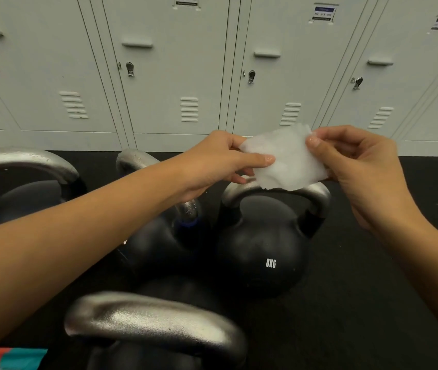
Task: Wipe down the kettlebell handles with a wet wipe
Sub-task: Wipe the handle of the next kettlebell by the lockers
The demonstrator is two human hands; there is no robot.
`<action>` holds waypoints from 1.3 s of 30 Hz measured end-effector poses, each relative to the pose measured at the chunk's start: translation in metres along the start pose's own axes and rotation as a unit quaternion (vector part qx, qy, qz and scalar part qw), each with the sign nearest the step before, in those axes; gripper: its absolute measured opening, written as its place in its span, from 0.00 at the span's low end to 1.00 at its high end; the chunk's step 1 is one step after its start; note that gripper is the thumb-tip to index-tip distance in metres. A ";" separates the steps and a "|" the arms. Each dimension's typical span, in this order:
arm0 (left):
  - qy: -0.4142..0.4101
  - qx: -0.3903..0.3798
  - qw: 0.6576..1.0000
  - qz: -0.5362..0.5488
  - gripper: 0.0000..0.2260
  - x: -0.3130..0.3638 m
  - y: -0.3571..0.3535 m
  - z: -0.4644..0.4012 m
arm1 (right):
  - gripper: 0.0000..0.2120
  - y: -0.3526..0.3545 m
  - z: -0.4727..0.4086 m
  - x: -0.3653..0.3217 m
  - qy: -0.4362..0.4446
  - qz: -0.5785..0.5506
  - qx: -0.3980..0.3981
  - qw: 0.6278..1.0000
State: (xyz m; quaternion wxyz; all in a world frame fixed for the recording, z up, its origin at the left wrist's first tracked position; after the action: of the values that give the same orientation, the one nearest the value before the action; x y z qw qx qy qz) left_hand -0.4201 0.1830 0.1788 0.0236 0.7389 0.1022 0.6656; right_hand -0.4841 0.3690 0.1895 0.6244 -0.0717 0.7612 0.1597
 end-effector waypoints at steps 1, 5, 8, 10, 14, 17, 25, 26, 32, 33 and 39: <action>0.004 0.012 1.000 -0.014 0.06 -0.001 0.000 -0.001 | 0.01 0.001 -0.001 0.004 -0.007 0.021 0.007 1.000; 0.023 0.056 0.992 -0.107 0.07 -0.008 -0.001 -0.008 | 0.09 0.000 -0.006 0.024 0.001 0.168 0.038 0.985; 0.008 0.050 0.978 -0.201 0.11 -0.013 -0.004 -0.013 | 0.14 -0.006 -0.006 0.030 0.076 0.327 0.061 0.940; 0.001 0.049 0.970 -0.236 0.14 -0.016 -0.006 -0.014 | 0.15 -0.012 -0.002 0.027 0.162 0.365 0.043 0.916; 0.026 0.071 0.973 -0.219 0.21 -0.019 0.000 -0.014 | 0.17 -0.032 0.003 0.031 0.189 0.415 -0.102 0.884; 0.044 0.101 0.974 -0.198 0.16 -0.021 0.010 -0.013 | 0.25 -0.036 -0.003 0.038 0.170 0.493 -0.162 0.838; 0.046 0.155 0.979 -0.124 0.08 -0.009 0.028 -0.004 | 0.17 -0.073 -0.016 0.044 0.362 0.609 -0.200 0.677; 0.045 0.156 0.979 -0.122 0.08 -0.009 0.027 -0.004 | 0.19 -0.074 -0.015 0.048 0.386 0.609 -0.185 0.668; 0.036 0.102 0.982 -0.154 0.08 -0.014 0.012 -0.001 | 0.18 -0.035 -0.014 0.053 0.408 0.541 -0.132 0.723; 0.035 0.095 0.982 -0.162 0.08 -0.015 0.010 -0.001 | 0.18 -0.027 -0.014 0.054 0.389 0.528 -0.129 0.744; 0.036 0.040 0.974 -0.220 0.11 -0.020 -0.002 0.000 | 0.24 0.019 -0.008 0.065 0.246 0.392 -0.112 0.879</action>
State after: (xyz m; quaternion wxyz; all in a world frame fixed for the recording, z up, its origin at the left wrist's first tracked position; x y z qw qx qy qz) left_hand -0.4226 0.1816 0.1589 0.1358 0.6741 0.2898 0.6657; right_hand -0.5115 0.3898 0.1302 0.2909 0.1259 0.8331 0.4532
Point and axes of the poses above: each hand's wrist, its own z-axis away from the middle knuckle, its own y-axis out of the back of the hand, x = y × z, the point moved 2 cm from there along -z, towards the middle knuckle, and after that the axes turned 10 degrees about -y, right-handed, at the moved point
